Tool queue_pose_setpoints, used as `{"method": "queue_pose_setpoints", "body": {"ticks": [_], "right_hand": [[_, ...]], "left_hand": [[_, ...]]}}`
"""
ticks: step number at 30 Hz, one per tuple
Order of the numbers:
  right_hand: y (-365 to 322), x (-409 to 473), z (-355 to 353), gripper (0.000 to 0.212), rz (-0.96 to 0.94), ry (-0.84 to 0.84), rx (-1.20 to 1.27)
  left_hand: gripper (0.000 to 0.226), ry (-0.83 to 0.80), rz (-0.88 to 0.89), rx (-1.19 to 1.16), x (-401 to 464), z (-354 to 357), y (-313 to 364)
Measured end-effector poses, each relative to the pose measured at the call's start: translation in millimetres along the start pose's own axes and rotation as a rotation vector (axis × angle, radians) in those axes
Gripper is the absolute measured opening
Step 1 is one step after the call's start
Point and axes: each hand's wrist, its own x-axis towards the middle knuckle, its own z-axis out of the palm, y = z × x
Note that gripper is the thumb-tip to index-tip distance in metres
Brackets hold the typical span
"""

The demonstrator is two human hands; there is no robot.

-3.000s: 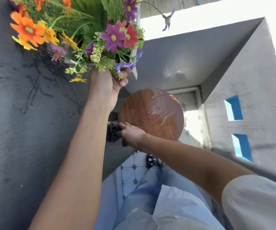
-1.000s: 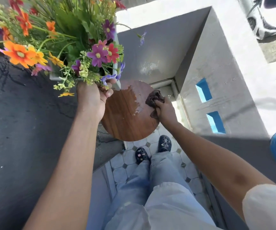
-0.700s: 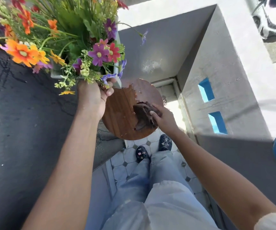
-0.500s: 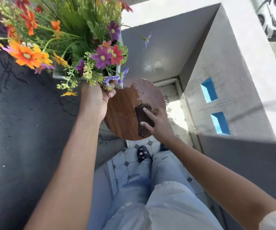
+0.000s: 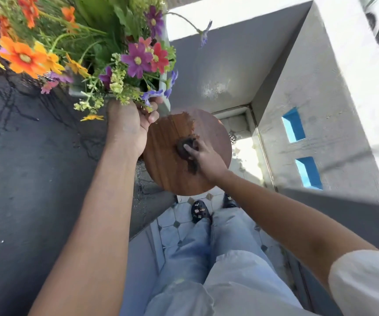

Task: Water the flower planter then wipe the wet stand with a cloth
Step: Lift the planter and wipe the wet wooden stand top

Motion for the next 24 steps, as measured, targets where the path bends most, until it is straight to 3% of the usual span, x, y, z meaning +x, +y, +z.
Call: {"method": "queue_pose_setpoints", "body": {"ticks": [3, 6, 9, 13, 16, 18, 21, 24], "right_hand": [[58.7, 24.5, -36.2, 0.042, 0.357, 0.133, 0.047], [47.9, 31.4, -39.8, 0.037, 0.456, 0.205, 0.143], [-6.7, 14.3, -6.9, 0.053, 0.191, 0.117, 0.037], [-76.7, 0.2, 25.7, 0.065, -0.152, -0.209, 0.068], [-71.8, 15.9, 19.3, 0.062, -0.304, -0.280, 0.035], [-39.8, 46.4, 8.1, 0.057, -0.197, -0.202, 0.006], [7.7, 101.6, -23.8, 0.051, 0.157, -0.030, 0.047], [1.4, 126.4, -34.4, 0.042, 0.322, 0.039, 0.074]], "left_hand": [[0.043, 0.005, -0.001, 0.010, 3.4, -0.7, 6.1], [0.046, 0.016, 0.022, 0.026, 9.4, -1.8, 12.5], [0.047, 0.016, 0.033, 0.010, 16.8, -0.4, 17.0], [0.047, 0.008, 0.035, 0.012, 24.9, 2.5, 22.9], [0.047, 0.014, 0.032, 0.002, 26.6, 3.8, 26.3], [0.046, 0.015, 0.034, 0.005, 27.0, 3.1, 28.1], [0.047, 0.024, 0.041, 0.006, 30.9, -0.4, 29.5], [0.045, 0.058, 0.037, 0.011, 36.6, -2.2, 31.4]]}}
